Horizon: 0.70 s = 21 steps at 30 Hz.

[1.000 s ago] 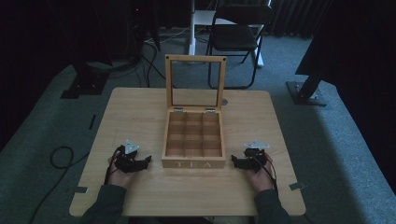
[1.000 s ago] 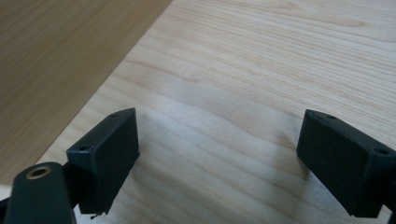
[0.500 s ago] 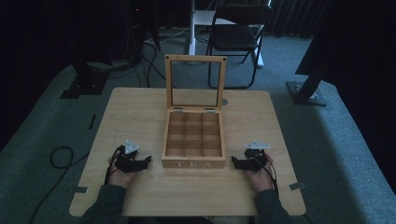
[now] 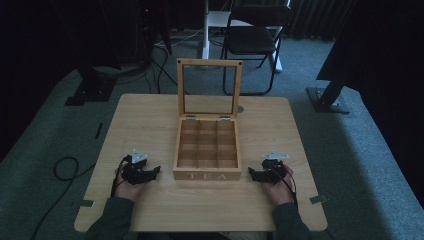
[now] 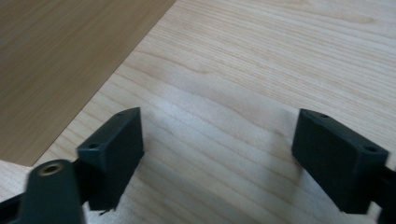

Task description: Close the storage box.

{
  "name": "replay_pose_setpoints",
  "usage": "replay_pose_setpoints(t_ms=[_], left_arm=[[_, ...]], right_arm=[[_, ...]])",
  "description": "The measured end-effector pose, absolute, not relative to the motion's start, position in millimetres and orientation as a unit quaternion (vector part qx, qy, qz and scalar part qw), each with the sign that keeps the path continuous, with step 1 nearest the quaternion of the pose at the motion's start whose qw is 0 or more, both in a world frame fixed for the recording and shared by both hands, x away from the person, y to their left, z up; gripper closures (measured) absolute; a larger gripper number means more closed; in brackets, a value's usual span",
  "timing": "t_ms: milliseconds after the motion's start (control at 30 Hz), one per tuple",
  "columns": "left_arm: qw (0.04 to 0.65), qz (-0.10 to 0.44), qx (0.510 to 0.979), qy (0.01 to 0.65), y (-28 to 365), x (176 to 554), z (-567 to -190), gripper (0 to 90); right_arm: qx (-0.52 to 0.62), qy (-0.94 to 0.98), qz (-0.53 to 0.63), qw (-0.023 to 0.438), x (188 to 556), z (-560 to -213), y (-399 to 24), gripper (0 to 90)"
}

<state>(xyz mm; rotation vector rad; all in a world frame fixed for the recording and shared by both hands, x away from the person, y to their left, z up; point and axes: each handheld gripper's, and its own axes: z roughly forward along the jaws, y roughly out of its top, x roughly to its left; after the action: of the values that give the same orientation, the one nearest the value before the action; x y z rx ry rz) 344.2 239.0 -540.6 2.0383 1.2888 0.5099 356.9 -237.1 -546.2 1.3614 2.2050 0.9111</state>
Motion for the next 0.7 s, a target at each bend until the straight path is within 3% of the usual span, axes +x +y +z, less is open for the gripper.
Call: replay_pose_setpoints(t_ms=[167, 700], left_arm=[[0.330, 0.197, 0.783, 0.489, 238.6, 345.6, -534.1, 34.8], [0.349, 0.211, 0.779, 0.477, 242.9, 352.5, -511.0, 38.1]], right_arm=[[0.489, 0.795, 0.307, 0.185, 356.4, -540.2, -236.3, 27.0], [0.478, 0.788, 0.326, 0.209, 356.0, -512.7, -236.2, 32.9]])
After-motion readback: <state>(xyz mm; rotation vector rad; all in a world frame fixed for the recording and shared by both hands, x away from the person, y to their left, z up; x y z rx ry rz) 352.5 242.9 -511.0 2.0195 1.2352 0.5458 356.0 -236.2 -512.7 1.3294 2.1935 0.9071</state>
